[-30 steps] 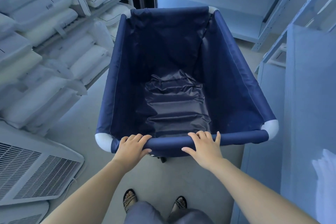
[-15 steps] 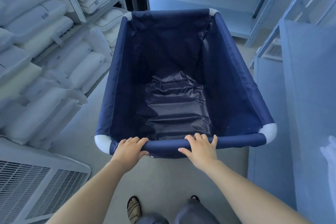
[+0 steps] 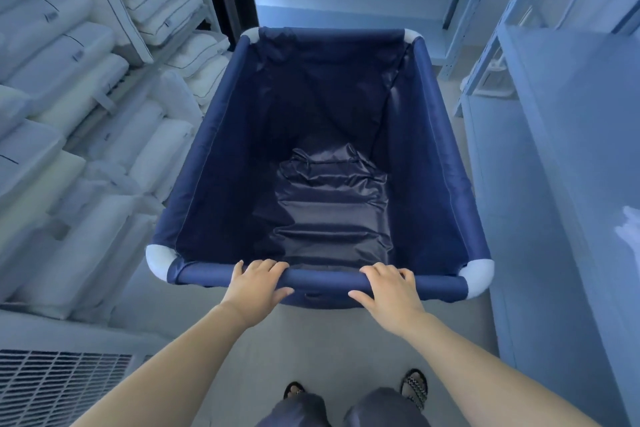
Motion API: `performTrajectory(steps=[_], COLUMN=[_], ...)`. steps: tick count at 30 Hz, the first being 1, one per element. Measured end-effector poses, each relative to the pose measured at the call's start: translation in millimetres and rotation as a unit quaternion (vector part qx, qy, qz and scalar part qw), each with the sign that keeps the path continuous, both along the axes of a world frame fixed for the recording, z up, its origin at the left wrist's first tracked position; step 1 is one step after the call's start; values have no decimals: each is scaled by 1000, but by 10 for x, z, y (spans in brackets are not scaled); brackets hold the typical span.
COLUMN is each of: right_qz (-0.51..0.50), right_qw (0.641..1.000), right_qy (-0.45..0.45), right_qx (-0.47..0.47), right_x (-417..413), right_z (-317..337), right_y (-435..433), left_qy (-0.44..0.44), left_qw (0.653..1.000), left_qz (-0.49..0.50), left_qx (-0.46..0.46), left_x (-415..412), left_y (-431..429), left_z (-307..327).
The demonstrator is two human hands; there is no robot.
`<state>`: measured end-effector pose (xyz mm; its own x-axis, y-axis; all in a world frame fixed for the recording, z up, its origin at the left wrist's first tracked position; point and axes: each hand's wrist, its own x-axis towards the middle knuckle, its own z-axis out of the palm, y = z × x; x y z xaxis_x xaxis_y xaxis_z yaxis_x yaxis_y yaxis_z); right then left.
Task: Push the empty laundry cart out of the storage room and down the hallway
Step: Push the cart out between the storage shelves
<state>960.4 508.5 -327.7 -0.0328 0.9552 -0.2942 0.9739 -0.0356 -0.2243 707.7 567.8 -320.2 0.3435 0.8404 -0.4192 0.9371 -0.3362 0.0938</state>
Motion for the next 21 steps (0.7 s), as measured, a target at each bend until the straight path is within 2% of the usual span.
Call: performTrajectory(steps=[5,11,21], right_qz=[-16,-1,27], right_qw=[999,999,999], right_qy=[39,46,47], right_qx=[-14,-4,6], right_x=[-219,-533,-101], right_z=[9,-1,27], right_y=[-152,-336,-1129], left_qy=[21,52,21], left_qw=[999,998,997], left_qz=[8,8,50], left_qx=[39,22,55], left_x=[-208,-481,-110], left_y=[-69,-166,-1203], left_z=[-10,73,20])
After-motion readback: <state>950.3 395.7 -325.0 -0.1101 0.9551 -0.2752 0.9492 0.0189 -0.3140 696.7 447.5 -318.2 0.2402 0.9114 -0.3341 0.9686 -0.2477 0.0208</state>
